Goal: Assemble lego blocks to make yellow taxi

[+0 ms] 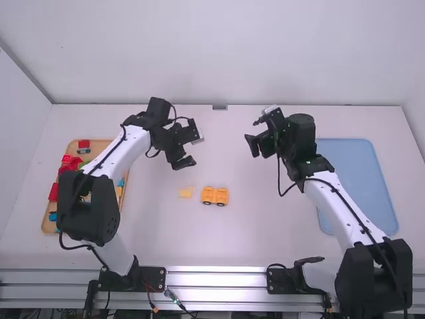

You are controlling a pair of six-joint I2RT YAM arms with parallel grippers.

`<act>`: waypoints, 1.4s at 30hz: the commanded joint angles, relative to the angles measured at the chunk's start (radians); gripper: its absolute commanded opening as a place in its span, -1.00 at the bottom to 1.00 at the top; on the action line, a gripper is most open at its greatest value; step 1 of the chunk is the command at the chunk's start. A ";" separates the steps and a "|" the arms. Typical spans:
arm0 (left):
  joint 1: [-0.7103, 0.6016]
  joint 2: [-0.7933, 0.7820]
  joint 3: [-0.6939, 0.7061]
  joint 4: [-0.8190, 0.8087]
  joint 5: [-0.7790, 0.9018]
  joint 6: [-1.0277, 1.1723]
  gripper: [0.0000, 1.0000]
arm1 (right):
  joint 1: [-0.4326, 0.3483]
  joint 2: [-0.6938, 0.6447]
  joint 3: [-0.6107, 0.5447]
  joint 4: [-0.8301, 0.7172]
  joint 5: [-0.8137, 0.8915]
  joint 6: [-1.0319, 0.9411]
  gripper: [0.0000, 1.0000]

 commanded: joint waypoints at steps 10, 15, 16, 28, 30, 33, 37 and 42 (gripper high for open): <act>0.230 -0.007 -0.299 0.172 0.562 0.369 0.97 | 0.006 0.141 0.029 -0.058 -0.510 -0.459 0.98; 0.234 -0.007 -0.410 0.322 0.615 0.360 0.98 | 0.037 0.141 0.028 -0.164 -0.575 -0.607 0.97; 0.234 -0.007 -0.415 0.324 0.615 0.360 0.98 | 0.041 0.141 0.027 -0.177 -0.579 -0.621 0.98; 0.235 0.060 -0.441 0.284 0.553 0.473 0.98 | 0.077 0.243 -0.231 0.096 -0.789 -0.694 0.98; 0.235 0.076 -0.440 0.279 0.534 0.483 0.98 | 0.079 0.275 -0.277 0.180 -0.828 -0.694 0.97; 0.235 0.096 -0.440 0.277 0.523 0.484 0.98 | 0.097 0.330 -0.339 0.314 -0.862 -0.693 0.98; 0.235 0.129 -0.444 0.268 0.499 0.539 0.97 | 0.125 0.396 -0.394 0.504 -0.791 -0.564 0.98; 0.235 0.183 -0.467 0.319 0.520 0.550 0.93 | 0.135 0.482 -0.409 0.691 -0.729 -0.400 0.98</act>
